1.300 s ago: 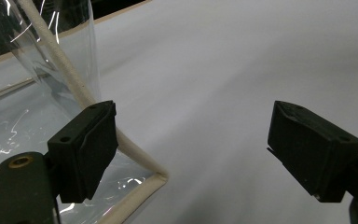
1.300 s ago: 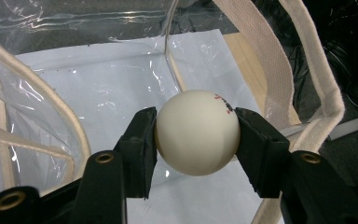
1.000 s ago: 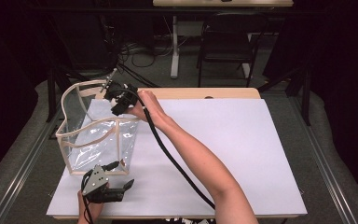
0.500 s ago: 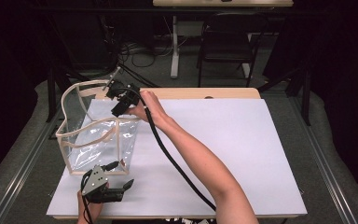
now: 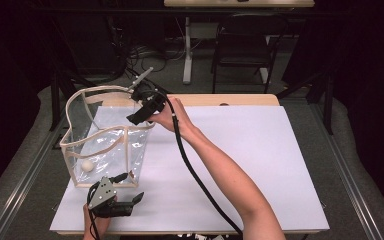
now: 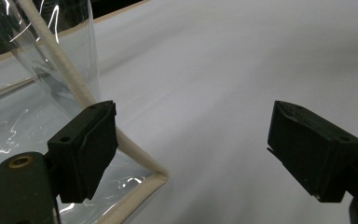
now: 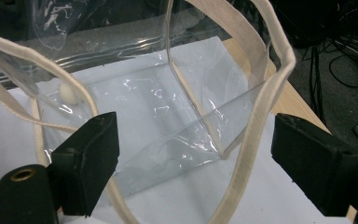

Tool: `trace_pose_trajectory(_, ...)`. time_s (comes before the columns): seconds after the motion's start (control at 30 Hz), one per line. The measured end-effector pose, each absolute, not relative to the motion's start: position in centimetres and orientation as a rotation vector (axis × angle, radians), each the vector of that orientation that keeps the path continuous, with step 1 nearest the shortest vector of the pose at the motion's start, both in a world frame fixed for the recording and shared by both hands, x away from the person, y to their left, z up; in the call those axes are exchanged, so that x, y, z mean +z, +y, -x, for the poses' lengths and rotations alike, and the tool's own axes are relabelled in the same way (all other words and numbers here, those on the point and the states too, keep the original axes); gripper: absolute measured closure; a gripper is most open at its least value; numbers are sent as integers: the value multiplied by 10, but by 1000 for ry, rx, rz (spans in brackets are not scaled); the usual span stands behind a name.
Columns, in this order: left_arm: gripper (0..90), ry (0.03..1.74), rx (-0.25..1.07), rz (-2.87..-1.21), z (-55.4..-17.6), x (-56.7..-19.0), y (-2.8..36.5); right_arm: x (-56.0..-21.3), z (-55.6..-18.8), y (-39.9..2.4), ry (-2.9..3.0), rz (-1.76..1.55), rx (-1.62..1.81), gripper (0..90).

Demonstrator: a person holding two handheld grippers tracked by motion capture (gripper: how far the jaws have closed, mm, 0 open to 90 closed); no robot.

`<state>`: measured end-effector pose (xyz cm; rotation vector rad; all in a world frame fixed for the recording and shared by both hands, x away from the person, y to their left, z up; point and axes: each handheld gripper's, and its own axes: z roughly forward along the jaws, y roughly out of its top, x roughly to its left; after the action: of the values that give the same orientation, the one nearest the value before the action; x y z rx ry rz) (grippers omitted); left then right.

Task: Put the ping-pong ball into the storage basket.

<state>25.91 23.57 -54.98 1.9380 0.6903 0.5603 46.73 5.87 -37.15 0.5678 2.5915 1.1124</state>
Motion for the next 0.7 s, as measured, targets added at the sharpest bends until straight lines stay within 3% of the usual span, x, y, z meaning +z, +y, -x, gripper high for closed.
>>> trace_pose_trajectory(0.7, 159, 687, 560, -1941, -260, -550, 234, -371, -452, 20, 2561, -570, 1134, 110)
